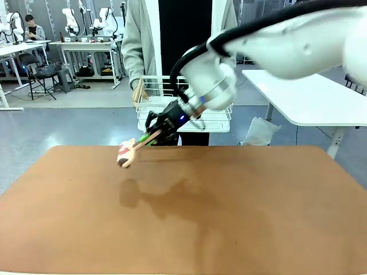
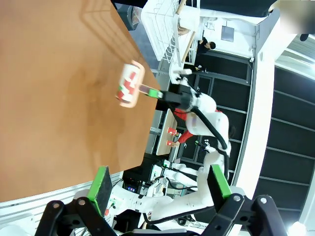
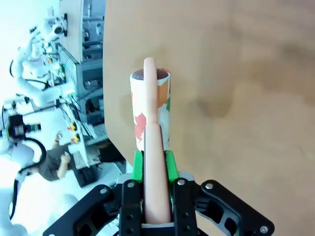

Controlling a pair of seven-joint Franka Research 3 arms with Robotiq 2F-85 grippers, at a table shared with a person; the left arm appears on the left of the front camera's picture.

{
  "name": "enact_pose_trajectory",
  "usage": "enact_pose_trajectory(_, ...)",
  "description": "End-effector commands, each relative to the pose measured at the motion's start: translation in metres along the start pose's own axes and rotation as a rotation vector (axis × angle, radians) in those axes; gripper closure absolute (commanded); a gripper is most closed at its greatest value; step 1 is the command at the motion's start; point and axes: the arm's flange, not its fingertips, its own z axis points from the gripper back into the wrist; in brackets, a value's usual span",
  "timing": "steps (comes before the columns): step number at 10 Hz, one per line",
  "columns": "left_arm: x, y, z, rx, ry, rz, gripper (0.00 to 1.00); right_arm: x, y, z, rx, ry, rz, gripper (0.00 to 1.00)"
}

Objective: Clean the table.
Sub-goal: Clean the table with the Lint Roller when the human lifts the Dish drying rack.

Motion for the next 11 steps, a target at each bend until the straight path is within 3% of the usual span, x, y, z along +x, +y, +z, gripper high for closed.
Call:
enact_pose_trajectory(1, -0.001, -0.001, 0.003, -0.022, -0.001, -0.009, 0.00, -0.063, 0.010, 0.091, -0.174, 0.050, -0.008, 0.79)
enact_pose_trajectory(7, -0.001, -0.001, 0.003, -0.022, -0.001, -0.009, 0.00, -0.187, -0.031, 0.262, -0.606, -0.059, -0.164, 0.79)
enact_pose_trajectory(9, -0.001, -0.001, 0.003, -0.022, -0.001, -0.009, 0.00, -0.214, -0.054, 0.278, -0.731, -0.078, -0.224, 0.79)
enact_pose_trajectory(11, -0.001, -0.001, 0.003, -0.022, -0.001, -0.009, 0.00, -0.224, -0.067, 0.287, -0.710, -0.129, -0.236, 0.79)
